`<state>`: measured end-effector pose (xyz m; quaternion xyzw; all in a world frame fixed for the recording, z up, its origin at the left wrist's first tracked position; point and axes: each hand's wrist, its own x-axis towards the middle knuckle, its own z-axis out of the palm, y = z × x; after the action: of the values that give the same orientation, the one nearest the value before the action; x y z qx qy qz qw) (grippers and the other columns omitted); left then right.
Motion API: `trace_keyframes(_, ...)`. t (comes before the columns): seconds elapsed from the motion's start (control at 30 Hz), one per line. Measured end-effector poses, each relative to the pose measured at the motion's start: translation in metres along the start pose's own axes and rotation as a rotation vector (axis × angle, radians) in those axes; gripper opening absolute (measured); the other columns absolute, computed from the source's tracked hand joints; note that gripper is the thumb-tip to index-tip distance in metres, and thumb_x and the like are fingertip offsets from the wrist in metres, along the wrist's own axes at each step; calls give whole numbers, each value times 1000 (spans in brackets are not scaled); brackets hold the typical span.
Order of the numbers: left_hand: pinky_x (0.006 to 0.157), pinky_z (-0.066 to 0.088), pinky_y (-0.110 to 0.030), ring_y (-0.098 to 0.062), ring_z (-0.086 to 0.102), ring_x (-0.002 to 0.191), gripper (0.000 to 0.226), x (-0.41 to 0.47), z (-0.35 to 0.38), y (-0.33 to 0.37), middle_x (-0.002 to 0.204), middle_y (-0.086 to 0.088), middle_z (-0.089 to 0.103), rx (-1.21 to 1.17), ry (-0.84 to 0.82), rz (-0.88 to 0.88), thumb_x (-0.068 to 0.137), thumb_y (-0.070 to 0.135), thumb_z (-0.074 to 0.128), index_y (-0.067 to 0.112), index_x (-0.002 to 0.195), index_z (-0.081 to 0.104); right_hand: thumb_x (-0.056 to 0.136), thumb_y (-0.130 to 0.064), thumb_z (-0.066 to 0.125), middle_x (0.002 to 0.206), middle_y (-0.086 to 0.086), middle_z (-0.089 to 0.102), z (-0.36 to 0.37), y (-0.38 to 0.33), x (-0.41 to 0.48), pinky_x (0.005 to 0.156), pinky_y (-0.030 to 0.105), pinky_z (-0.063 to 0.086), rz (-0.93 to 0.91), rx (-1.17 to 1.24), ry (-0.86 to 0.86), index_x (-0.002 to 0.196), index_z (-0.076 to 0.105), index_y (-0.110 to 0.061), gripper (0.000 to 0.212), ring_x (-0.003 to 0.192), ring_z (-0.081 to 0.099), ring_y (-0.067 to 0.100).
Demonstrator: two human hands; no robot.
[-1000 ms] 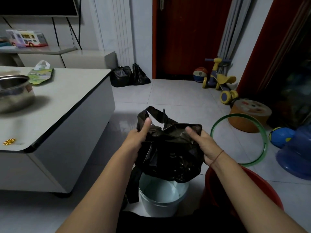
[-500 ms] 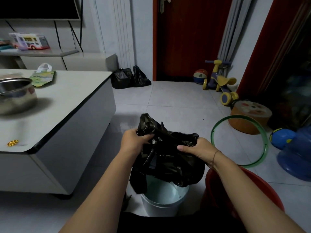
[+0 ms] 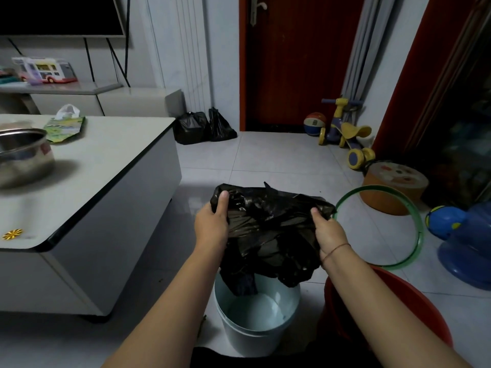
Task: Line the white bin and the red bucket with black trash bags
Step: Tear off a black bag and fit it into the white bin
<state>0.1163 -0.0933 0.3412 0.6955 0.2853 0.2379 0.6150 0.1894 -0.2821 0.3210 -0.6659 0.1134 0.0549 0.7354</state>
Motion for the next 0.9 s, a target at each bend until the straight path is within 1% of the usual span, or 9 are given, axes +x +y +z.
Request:
trace_keyframes(0.13,76,55,-38,-26,67,80,36,12,-18,-7,81,-7,69,-145,88,-93,89,49,59,17,75,63,96,-29,52,117,23,61,-16,-5,8,79,34,48,21,82,107,120,56,7,43,92,57,28)
trace_keyframes(0.27,58,56,-23,-16,73,72,36,7,-19,-8,80,-1,76,-123,-235,-76,68,48,78,19,87,70,86,-43,63,103,17,67,-22,-6,9,65,27,51,35,70,58,108,61,3,51,84,64,26)
trace_keyframes(0.37,58,53,-16,-11,74,75,38,0,-14,-8,84,1,77,-30,-466,-72,62,33,87,15,93,74,58,-52,78,84,12,75,-19,-8,0,55,24,54,51,69,-151,93,68,-2,62,74,72,24)
trace_keyframes(0.43,54,52,-16,-12,73,70,28,-2,-13,-8,78,0,77,10,-453,-87,67,22,86,12,89,74,48,-45,83,85,15,75,-15,-6,-4,59,27,57,66,95,-304,92,71,-2,63,77,73,26)
trace_keyframes(0.5,53,53,-18,-14,73,67,21,-4,-11,-7,76,-3,77,-12,-428,-111,73,20,83,9,88,74,50,-31,86,90,17,75,-10,-2,-8,61,28,57,70,121,-413,94,71,-1,55,79,73,27)
trace_keyframes(0.6,64,59,-27,-19,73,74,17,-10,-6,-6,84,-9,76,-52,-453,-113,83,22,73,8,93,72,55,-12,84,93,19,74,-5,2,-14,62,29,57,64,78,-484,95,72,0,43,83,73,30)
trace_keyframes(0.67,80,58,-36,-22,71,88,22,-11,-3,-6,96,-10,75,-55,-448,-112,89,26,66,11,105,69,60,-6,82,90,17,75,-2,4,-16,60,28,57,68,65,-481,91,73,-2,33,80,73,28)
trace_keyframes(0.8,70,52,-31,-23,66,87,28,-5,1,-6,94,-8,71,38,-244,-64,96,30,55,8,109,65,75,-8,77,85,10,76,-1,6,-14,63,27,56,42,8,-345,94,71,-8,20,77,73,23)
trace_keyframes(0.9,86,52,-37,-26,65,97,33,-3,3,-5,103,-10,70,54,-187,-36,96,36,54,9,113,63,79,-15,75,83,6,74,1,6,-13,61,25,55,-7,-26,-261,90,70,-13,12,76,71,20)
